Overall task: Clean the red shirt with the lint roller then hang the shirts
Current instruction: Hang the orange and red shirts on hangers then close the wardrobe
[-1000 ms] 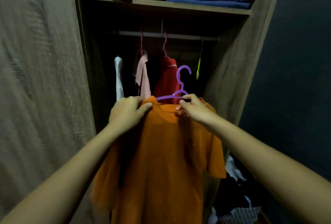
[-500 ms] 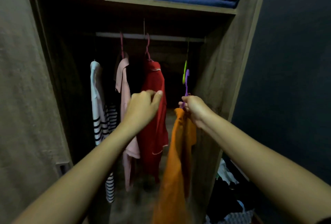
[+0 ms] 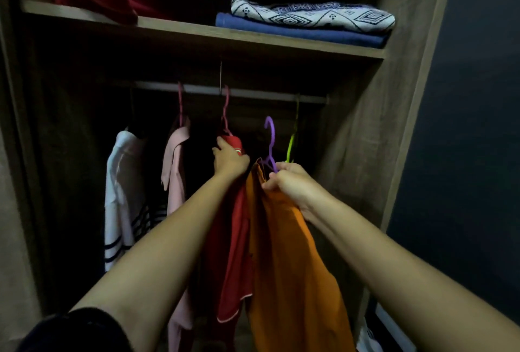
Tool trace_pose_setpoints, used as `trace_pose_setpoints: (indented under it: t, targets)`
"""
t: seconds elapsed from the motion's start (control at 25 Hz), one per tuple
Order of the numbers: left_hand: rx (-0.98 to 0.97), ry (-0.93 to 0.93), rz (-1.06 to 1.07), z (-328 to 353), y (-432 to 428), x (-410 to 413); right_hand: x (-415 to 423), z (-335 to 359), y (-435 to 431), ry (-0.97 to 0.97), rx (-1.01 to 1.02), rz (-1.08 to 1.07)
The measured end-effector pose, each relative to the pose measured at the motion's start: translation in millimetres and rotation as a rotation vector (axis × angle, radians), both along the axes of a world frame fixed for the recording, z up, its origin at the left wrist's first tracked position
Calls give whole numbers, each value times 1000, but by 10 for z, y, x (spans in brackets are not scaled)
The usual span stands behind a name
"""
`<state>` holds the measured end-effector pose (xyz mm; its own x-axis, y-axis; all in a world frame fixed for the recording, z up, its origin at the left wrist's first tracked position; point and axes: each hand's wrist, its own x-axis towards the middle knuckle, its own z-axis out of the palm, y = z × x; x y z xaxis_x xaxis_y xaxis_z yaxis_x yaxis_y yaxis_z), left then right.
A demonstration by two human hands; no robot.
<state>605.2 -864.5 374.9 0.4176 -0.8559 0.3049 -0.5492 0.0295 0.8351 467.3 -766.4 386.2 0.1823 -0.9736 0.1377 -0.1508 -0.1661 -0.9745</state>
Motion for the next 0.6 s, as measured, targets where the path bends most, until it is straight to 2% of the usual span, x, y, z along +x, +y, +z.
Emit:
trace_pose_setpoints:
  t: [0.16, 0.32, 0.6]
  targets:
    - [44, -52, 103, -50, 6, 199, 144, 90, -255, 45, -61, -45]
    - [139, -186, -37, 13, -25, 332, 327, 391, -679, 84, -105, -20]
    - [143, -226, -90, 44, -53, 560, 675, 806, -1591, 30, -152, -145]
